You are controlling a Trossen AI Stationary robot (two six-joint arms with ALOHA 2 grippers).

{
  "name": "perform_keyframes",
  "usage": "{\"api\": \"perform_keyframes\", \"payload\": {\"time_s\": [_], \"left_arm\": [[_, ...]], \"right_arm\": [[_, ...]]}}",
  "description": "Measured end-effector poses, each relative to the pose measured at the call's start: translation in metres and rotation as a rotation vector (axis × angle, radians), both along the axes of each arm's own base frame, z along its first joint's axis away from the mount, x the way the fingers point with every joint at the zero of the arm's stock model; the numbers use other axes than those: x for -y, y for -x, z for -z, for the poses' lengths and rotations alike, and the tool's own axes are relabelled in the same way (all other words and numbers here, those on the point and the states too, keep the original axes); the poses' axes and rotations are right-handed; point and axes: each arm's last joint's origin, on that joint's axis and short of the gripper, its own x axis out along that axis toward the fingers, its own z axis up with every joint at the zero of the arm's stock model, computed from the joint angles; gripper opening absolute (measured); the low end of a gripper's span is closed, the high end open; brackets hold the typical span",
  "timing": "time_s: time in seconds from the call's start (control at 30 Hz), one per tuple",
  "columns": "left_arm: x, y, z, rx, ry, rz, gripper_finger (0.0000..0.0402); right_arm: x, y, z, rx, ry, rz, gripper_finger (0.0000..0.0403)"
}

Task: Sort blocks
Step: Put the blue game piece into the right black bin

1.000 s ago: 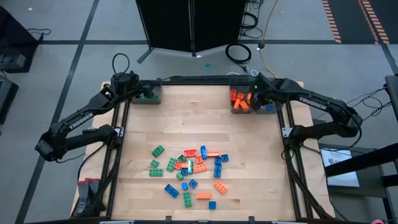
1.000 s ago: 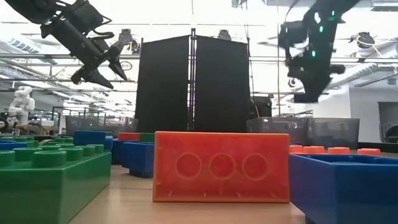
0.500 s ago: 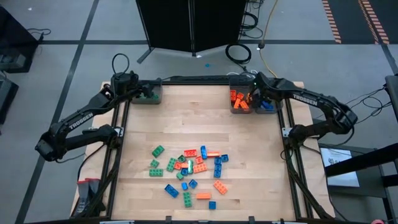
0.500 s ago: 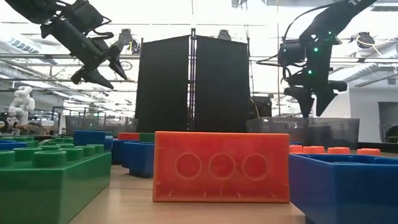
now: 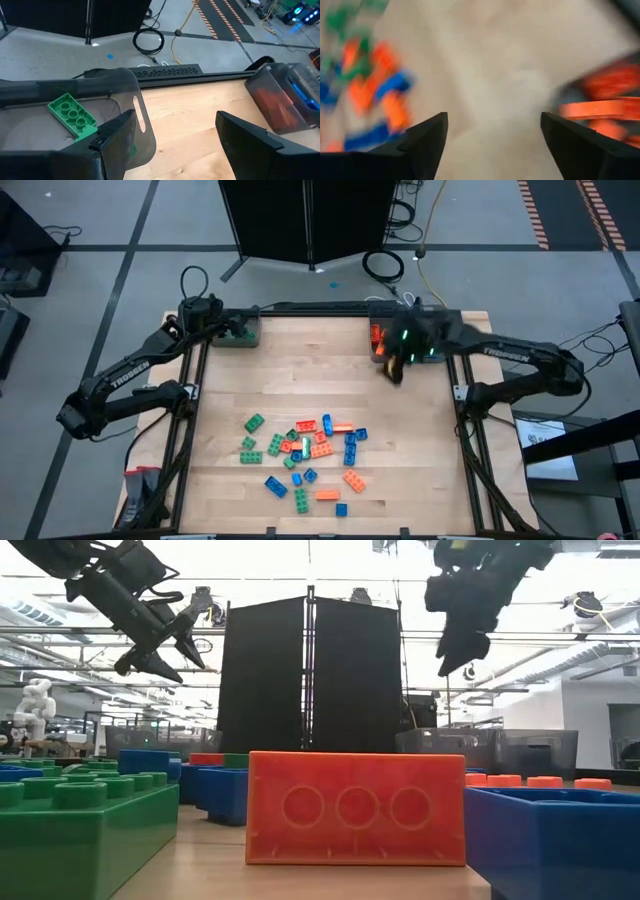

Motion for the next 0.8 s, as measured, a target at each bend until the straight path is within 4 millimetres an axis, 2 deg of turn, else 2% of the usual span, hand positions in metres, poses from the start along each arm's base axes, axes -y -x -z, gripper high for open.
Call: {"api": "perform_keyframes", "payload": {"time_s": [0.13, 0.3, 0.57, 0.8], "left_arm": [[0.000, 0.000, 0.000, -0.019, -0.011, 0.013, 0.0277], [0.000, 0.000, 0.000, -0.019, -0.011, 0.013, 0.0277], [0.000, 0.000, 0.000, -0.020, -0.012, 0.014, 0.0277], [0.000, 0.000, 0.001, -0.022, -0.008, 0.013, 0.0277]], "right_arm": [[-0.041, -0.016, 0.031, -0.070, -0.017, -0.186, 0.0301], [-0.073, -0.040, 0.065, -0.114, -0.039, -0.280, 0.0300], [-0.111, -0.075, 0.108, -0.111, -0.037, -0.400, 0.0300], [-0.126, -0.080, 0.141, -0.221, -0.047, -0.404, 0.0300]]}}
